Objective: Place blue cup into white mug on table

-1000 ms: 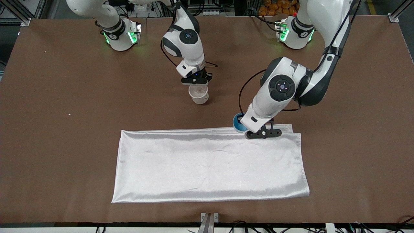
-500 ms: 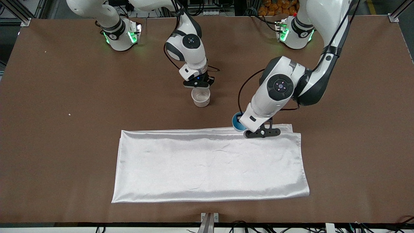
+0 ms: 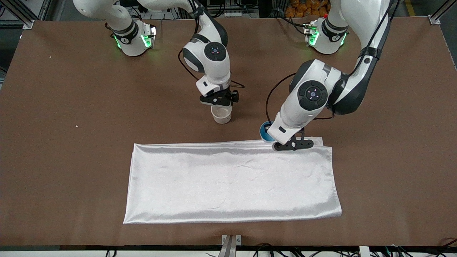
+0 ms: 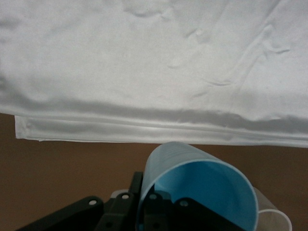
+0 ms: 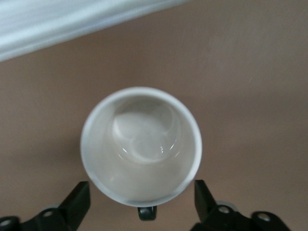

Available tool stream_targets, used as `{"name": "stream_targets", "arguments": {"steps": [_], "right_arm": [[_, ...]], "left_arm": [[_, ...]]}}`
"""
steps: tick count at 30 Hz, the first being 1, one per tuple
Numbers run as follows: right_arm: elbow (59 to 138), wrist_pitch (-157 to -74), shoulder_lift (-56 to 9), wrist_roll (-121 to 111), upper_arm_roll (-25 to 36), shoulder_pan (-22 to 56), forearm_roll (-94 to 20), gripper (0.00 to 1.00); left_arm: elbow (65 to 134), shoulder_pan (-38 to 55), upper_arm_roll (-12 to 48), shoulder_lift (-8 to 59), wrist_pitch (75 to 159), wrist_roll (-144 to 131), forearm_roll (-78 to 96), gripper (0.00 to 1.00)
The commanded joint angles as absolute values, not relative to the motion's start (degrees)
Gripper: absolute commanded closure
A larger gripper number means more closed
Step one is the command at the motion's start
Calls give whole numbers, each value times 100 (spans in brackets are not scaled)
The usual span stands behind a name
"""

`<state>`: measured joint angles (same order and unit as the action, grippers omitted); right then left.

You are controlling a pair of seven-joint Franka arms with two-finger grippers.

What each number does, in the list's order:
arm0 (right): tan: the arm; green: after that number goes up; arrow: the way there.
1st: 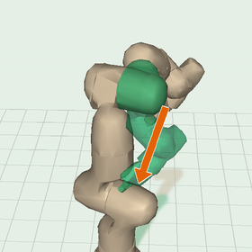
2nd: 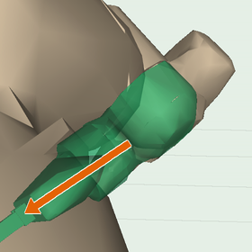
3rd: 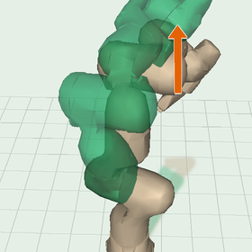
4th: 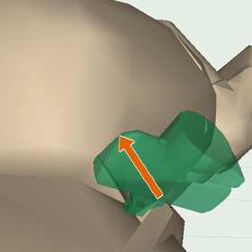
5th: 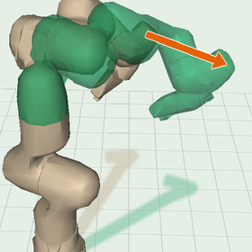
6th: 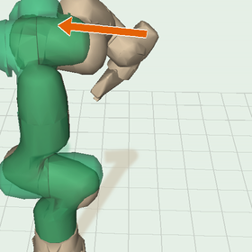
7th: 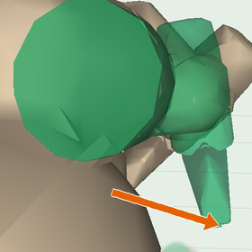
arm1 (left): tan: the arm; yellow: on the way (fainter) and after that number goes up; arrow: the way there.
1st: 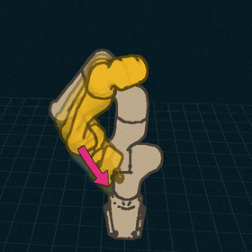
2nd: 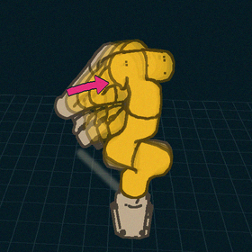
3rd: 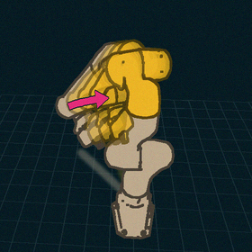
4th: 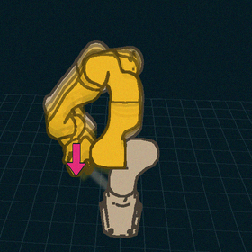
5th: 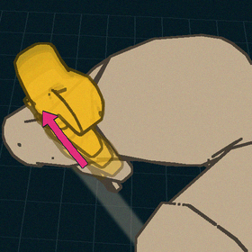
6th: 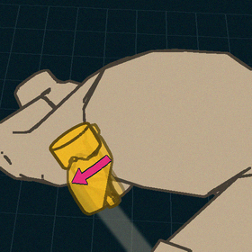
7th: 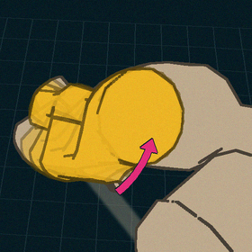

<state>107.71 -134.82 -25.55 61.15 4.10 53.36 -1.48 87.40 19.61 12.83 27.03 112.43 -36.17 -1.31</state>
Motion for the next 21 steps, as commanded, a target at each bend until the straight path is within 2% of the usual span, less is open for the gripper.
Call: {"name": "stream_targets", "arguments": {"steps": [1,8,17,21], "right_arm": [[10011,-12850,-2601,4819,396,4467,-105,0],[9984,-12797,-2602,3149,404,3464,-62,0],[9914,-12323,-2417,662,396,2041,-53,0],[9748,-12165,-2382,10,124,1312,-70,0]], "left_arm": [[8868,2013,1283,2496,11039,-3832,-299,100],[8859,2092,1301,2496,10960,-4043,-299,100],[8824,2689,1301,2636,11004,-4807,-299,100],[8807,2935,1301,2715,11074,-5132,-299,100]]}}
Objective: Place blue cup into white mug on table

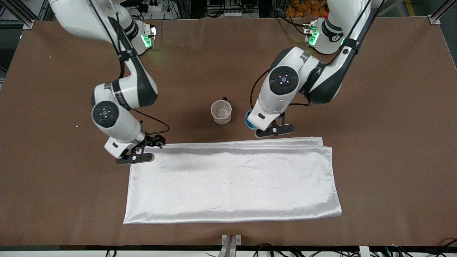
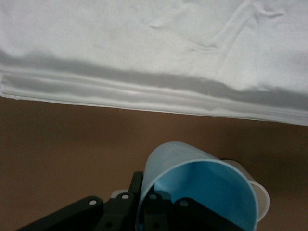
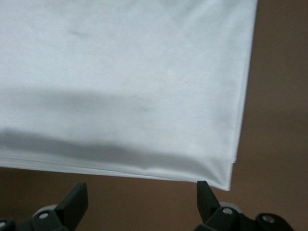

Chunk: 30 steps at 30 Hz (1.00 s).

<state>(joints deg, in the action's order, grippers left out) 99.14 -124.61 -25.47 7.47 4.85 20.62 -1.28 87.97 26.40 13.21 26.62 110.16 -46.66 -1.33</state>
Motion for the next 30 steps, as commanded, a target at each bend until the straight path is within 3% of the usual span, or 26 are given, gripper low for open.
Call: {"name": "stream_targets", "arguments": {"steps": [1,6,30], "right_arm": [[9704,-12103,-2382,-43,-42,1101,-70,0],[9572,-11953,-2373,-35,-580,379,-53,0],[9554,-11118,-1749,211,-352,431,-44,0]], "left_arm": [[8781,2979,1301,2733,11092,-5211,-299,100],[8745,3234,1301,2874,11267,-5510,-299,100],[8736,3990,1274,3550,12278,-6627,-395,100]]}}
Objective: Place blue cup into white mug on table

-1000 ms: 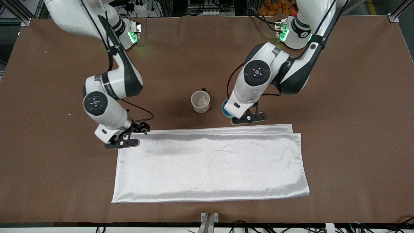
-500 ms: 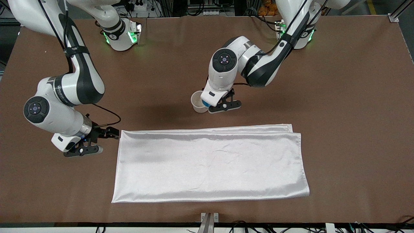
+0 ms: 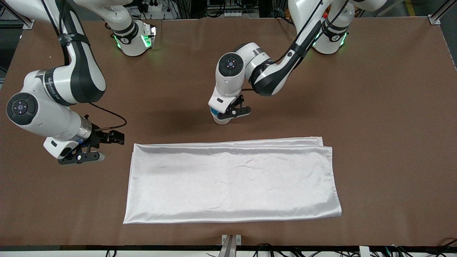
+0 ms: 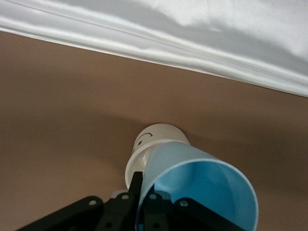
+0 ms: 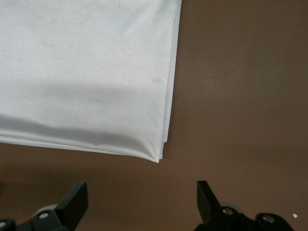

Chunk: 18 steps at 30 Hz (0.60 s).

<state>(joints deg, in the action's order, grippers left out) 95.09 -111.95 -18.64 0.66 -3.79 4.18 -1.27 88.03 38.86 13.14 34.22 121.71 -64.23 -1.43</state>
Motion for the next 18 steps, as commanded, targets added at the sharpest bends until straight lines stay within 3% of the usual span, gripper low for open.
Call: {"name": "stream_targets", "arguments": {"steps": [1,11,14,15,18], "right_arm": [[9554,-11127,-1749,211,-352,431,-44,0],[9361,-11127,-1793,211,-352,431,-53,0],[9299,-11127,-1810,211,-352,431,-53,0],[9290,-11136,-1811,220,-352,431,-53,0],[9211,-11127,-1811,220,-352,448,-53,0]], "left_arm": [[8745,4025,1274,3559,12278,-6653,-422,100],[8745,4113,1266,3691,12278,-6891,-580,98],[8745,4096,1266,3700,12278,-6882,-571,51],[8745,4096,1266,3709,12278,-6882,-580,1],[8736,4122,1248,3709,12278,-6891,-580,0]]}}
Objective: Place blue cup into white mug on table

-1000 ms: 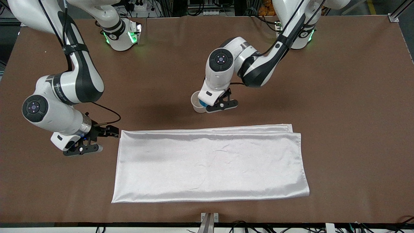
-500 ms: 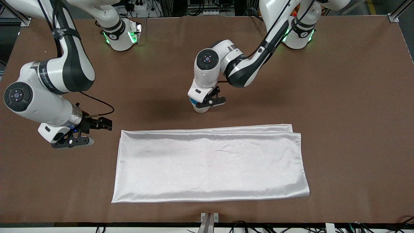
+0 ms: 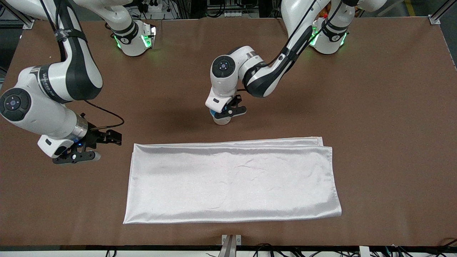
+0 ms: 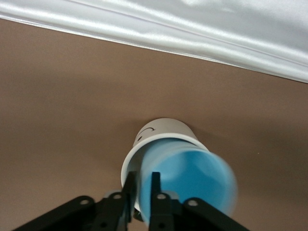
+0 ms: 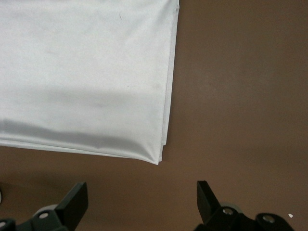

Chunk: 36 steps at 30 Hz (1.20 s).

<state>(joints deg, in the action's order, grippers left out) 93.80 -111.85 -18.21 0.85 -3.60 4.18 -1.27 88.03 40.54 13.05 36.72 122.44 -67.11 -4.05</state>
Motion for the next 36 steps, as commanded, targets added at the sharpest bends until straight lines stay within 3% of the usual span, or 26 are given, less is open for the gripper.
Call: {"name": "stream_targets", "arguments": {"steps": [1,8,15,24,36], "right_arm": [[9185,-11127,-1819,220,-352,457,-53,0],[9132,-11057,-1767,229,-352,440,-53,0],[8737,-10021,-1714,229,-343,404,-44,0],[8631,-9194,-1117,290,-448,501,-105,0],[8219,-7763,-844,702,-694,1283,-53,0]], "left_arm": [[8736,4105,1257,3692,12278,-6882,-580,0],[8728,3982,1239,3393,12270,-6803,-668,0],[8736,3718,1248,2892,12059,-6601,-870,0],[8736,3340,1248,2268,11707,-6250,-879,0],[8728,2839,1248,1539,11101,-5547,-879,0]]}}
